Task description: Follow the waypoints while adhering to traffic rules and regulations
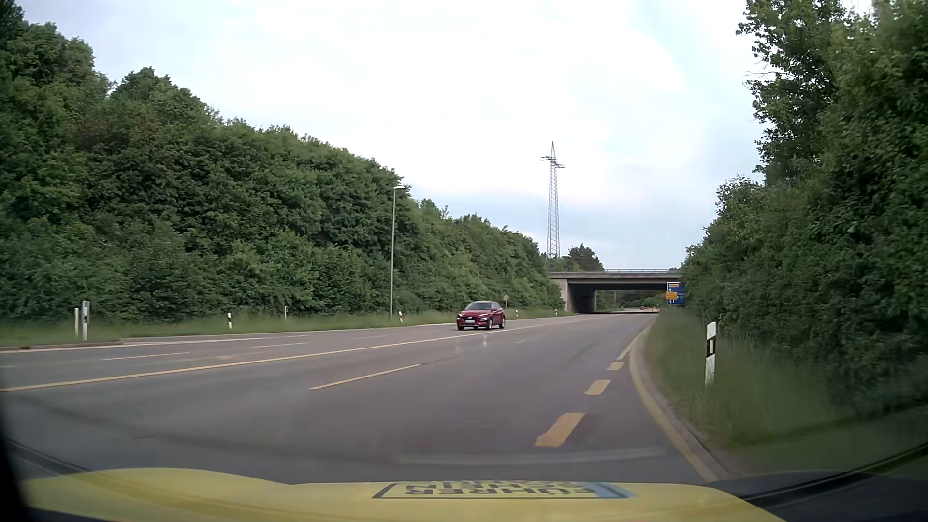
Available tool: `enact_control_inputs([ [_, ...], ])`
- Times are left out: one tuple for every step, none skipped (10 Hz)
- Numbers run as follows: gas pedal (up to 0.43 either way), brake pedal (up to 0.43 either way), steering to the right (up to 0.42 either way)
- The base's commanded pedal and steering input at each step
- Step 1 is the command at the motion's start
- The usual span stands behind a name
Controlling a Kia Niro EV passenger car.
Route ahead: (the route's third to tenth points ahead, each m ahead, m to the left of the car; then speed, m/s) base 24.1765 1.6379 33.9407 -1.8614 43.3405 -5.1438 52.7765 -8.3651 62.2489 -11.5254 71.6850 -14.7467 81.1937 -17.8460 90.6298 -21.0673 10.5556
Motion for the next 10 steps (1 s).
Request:
enact_control_inputs([
  [0.177, 0.000, 0.080],
  [0.177, 0.000, 0.080],
  [0.177, 0.000, 0.080],
  [0.177, 0.000, 0.080],
  [0.177, 0.000, 0.079],
  [0.177, 0.000, 0.079],
  [0.177, 0.000, 0.079],
  [0.189, 0.000, 0.079],
  [0.197, 0.000, 0.077],
  [0.197, 0.000, 0.076],
])
